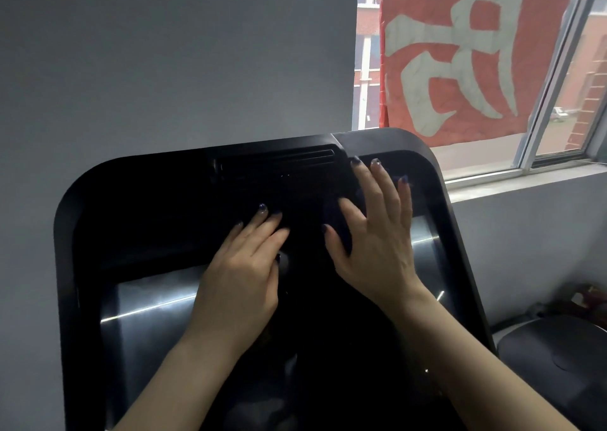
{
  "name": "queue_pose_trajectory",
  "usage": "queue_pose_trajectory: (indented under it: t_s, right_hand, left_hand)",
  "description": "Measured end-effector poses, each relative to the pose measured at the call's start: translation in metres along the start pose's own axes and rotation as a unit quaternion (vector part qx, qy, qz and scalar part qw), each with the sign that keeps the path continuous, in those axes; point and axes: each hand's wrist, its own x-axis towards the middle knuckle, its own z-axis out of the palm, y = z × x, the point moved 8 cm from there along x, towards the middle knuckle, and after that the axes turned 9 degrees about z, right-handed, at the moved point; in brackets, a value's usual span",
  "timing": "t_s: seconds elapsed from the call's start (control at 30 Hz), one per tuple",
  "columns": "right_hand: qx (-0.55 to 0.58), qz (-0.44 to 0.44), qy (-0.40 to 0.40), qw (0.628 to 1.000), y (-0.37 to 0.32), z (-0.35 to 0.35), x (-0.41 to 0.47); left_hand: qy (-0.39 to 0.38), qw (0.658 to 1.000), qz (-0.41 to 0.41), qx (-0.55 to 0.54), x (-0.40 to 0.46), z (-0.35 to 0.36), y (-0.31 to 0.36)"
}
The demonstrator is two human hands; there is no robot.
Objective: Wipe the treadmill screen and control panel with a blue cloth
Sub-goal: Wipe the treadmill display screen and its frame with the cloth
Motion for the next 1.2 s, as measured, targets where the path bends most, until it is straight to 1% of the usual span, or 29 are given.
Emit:
queue_pose_trajectory:
  t_s: [0.27,0.4,0.5,0.6,0.67,0.73,0.9,1.0,1.1,1.13,1.2]
  right_hand:
    - [0.089,-0.056,0.057,0.993,0.004,-0.003,0.009]
    - [0.115,-0.045,0.088,0.988,-0.001,0.0,0.017]
    - [0.118,-0.061,0.064,0.989,-0.009,0.003,0.018]
    - [0.072,-0.1,0.022,0.992,0.003,-0.002,0.014]
    - [0.043,-0.106,0.011,0.993,0.016,-0.005,0.012]
    - [0.05,-0.102,0.011,0.994,0.019,-0.003,0.014]
    - [0.106,-0.09,-0.015,0.99,-0.005,0.007,0.023]
    - [0.118,-0.104,-0.003,0.988,0.005,0.003,0.025]
    - [0.121,-0.05,0.033,0.991,0.023,-0.001,0.026]
    - [0.122,-0.037,0.035,0.991,0.022,-0.001,0.025]
    - [0.124,-0.044,0.018,0.991,0.01,0.004,0.021]
  left_hand:
    - [-0.001,1.0,-0.004,-0.006,0.0,0.001,-0.001]
    - [-0.011,1.0,0.002,-0.004,-0.001,0.002,-0.002]
    - [-0.019,1.0,0.008,0.005,-0.001,0.002,-0.001]
    - [-0.025,1.0,0.012,0.007,-0.001,0.003,-0.001]
    - [-0.028,0.999,0.013,0.013,-0.001,0.003,0.0]
    - [-0.031,0.999,0.015,0.023,0.0,0.002,0.002]
    - [-0.039,0.998,0.016,0.036,-0.002,0.003,0.004]
    - [-0.042,0.998,0.024,0.043,-0.002,0.004,0.004]
    - [-0.042,0.998,0.025,0.044,-0.003,0.004,0.005]
    - [-0.042,0.998,0.024,0.044,-0.003,0.005,0.005]
    - [-0.041,0.998,0.022,0.047,-0.004,0.005,0.005]
